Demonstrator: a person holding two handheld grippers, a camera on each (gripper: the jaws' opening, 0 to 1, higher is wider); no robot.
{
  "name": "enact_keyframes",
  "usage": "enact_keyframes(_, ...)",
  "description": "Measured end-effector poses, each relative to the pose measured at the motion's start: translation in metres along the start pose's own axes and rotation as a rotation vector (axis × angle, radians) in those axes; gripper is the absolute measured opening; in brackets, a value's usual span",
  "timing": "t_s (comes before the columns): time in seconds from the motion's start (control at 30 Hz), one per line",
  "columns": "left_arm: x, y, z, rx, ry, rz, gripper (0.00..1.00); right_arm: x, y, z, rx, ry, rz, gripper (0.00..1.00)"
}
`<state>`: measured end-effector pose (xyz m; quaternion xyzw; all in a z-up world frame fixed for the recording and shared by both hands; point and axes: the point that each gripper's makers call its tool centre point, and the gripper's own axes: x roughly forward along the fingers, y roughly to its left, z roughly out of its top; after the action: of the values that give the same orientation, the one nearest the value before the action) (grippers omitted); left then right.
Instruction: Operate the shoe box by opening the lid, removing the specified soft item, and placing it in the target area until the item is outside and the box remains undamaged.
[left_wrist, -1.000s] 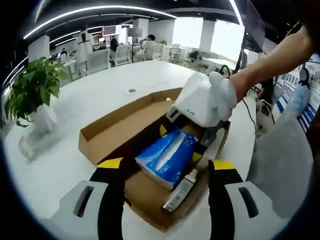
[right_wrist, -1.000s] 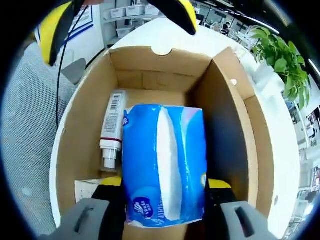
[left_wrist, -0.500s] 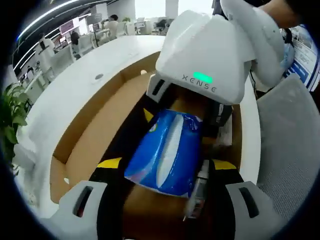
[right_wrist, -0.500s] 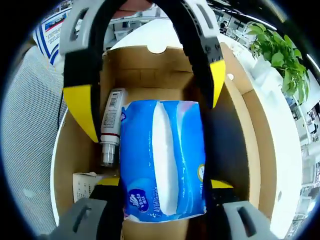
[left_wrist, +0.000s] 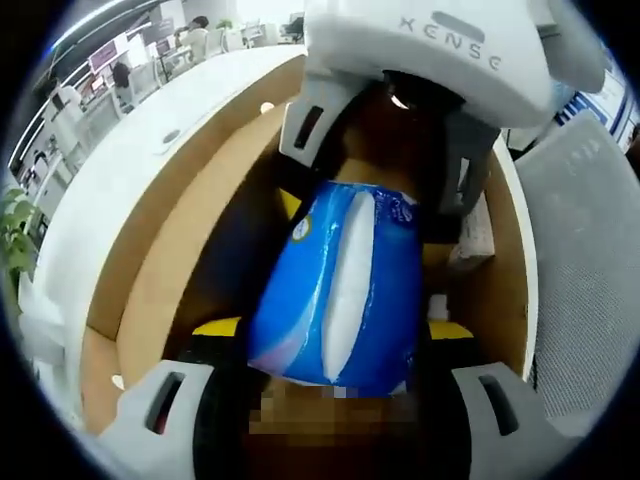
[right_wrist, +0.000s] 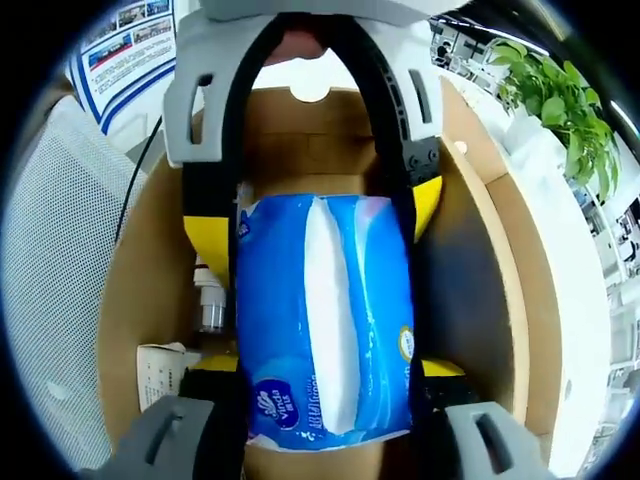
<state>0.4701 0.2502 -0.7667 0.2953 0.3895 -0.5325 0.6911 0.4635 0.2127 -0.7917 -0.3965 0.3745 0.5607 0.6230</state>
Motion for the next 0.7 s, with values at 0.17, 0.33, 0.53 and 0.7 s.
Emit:
enact_keyframes(0.17, 0.005, 0.001, -0.001, 0.015, -0.001, -0.017, 0.68, 0.001, 0.0, 0.001, 0.007, -0.014, 0.007, 0.64)
enact_keyframes(0.33, 0.012, -0.002, -0.005, 0.062, 0.011, -0.026, 0.68, 0.002, 0.001, 0.001, 0.015, -0.028, 0.016, 0.65)
enact_keyframes(0.53, 0.021, -0.001, -0.008, 0.067, 0.009, -0.039, 0.66, 0.004, 0.001, 0.001, 0.021, -0.039, 0.026, 0.65)
enact_keyframes(0.7, 0.023, -0.001, -0.007, 0.026, -0.082, -0.062, 0.65, 0.005, -0.001, 0.003, 0.057, -0.054, 0.001, 0.64)
